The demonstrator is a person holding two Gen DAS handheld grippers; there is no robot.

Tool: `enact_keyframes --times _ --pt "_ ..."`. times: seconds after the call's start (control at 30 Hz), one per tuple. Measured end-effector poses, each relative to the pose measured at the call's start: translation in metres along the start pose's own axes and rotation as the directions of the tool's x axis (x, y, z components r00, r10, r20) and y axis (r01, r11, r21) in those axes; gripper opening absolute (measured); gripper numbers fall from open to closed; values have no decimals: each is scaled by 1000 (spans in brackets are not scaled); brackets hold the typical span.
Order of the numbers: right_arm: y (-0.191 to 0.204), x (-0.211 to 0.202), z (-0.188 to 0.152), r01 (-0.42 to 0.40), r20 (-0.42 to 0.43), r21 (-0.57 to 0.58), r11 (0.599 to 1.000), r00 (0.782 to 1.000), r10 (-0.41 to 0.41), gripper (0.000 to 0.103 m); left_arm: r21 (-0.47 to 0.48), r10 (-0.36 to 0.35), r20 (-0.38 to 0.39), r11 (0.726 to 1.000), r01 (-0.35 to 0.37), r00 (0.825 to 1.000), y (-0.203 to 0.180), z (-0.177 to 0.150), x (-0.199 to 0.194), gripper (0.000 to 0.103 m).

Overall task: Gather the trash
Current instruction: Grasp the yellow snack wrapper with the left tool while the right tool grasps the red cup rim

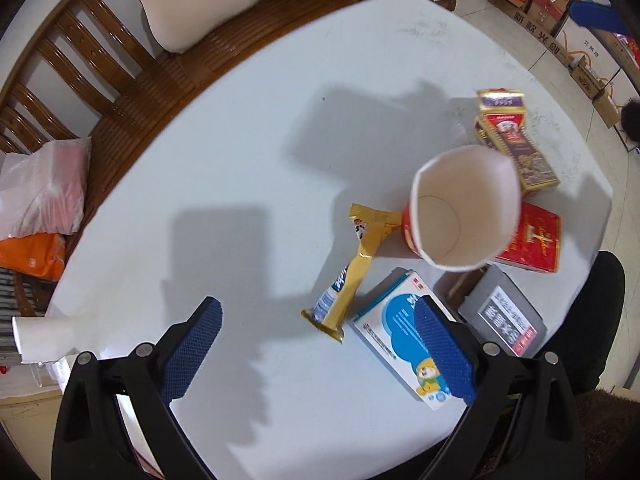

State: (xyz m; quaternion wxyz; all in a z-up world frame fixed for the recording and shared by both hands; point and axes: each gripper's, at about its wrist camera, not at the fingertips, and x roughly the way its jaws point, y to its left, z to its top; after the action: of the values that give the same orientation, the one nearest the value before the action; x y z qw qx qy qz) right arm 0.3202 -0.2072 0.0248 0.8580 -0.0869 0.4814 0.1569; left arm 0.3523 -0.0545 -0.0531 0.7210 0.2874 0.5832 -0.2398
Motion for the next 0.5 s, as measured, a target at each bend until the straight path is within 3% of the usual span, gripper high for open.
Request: enact_keyframes --times 0.2,0.5 --pt "4 39 -2 -18 -69 -18 1000 997 17 87 -16 -46 -21 999 46 999 7 6 22 94" --pt "5 78 3 -41 -148 -43 998 988 34 83 -5 -53 -32 999 53 998 13 9 50 94"
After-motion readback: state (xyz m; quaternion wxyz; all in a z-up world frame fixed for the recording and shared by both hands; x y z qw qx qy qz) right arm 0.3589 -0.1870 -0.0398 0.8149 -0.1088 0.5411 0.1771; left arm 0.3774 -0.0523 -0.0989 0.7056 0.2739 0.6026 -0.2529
